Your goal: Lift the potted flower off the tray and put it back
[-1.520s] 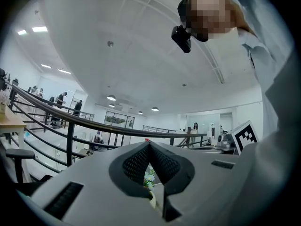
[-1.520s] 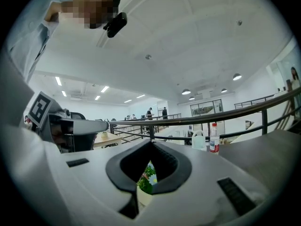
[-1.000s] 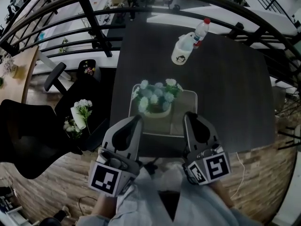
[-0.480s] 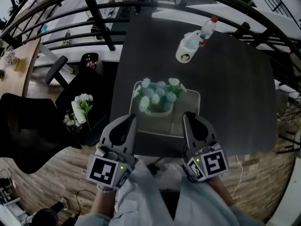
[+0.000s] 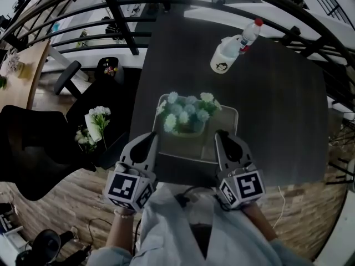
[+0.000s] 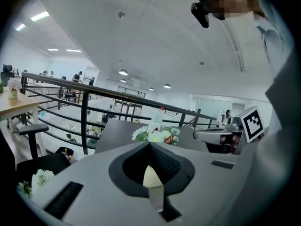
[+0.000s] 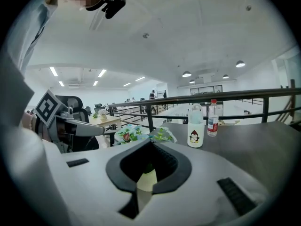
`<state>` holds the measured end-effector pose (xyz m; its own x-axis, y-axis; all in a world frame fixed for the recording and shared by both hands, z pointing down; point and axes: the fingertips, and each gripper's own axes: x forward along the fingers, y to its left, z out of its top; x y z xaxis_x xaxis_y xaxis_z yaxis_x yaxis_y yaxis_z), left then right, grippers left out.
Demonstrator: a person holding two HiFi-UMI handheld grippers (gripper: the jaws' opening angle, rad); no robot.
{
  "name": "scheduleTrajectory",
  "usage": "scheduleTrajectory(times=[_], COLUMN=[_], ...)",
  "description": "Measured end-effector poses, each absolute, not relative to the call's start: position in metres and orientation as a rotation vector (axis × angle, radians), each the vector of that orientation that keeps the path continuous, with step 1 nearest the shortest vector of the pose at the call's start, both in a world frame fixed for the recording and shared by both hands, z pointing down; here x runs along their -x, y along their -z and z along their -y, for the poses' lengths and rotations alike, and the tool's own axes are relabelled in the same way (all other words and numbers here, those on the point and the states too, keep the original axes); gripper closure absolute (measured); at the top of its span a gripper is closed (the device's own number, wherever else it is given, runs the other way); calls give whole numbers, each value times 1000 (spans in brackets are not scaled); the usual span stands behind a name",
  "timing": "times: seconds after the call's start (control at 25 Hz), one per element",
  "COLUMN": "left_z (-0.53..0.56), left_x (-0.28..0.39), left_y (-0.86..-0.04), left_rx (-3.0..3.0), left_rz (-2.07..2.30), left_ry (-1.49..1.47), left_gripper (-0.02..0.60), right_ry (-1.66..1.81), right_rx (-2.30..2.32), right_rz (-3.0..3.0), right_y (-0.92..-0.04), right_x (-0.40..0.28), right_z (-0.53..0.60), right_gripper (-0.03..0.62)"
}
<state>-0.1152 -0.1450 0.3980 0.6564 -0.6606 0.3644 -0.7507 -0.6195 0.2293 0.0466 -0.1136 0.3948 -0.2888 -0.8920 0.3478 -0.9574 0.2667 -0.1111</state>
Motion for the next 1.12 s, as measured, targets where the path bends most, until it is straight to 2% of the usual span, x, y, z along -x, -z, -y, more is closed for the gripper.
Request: scheduleTrajectory(times=[1.12], left_z=[159], left_x=[93], left_y=[-491], left_rx=[-2325], left_rz=[1084], left_ry=[-529], left_gripper=[577], right_ry=[-639], right_rx=[-1577], right_rz=[2229], right_y=[-472], right_x=[-47], right_z=[133], right_gripper=[589])
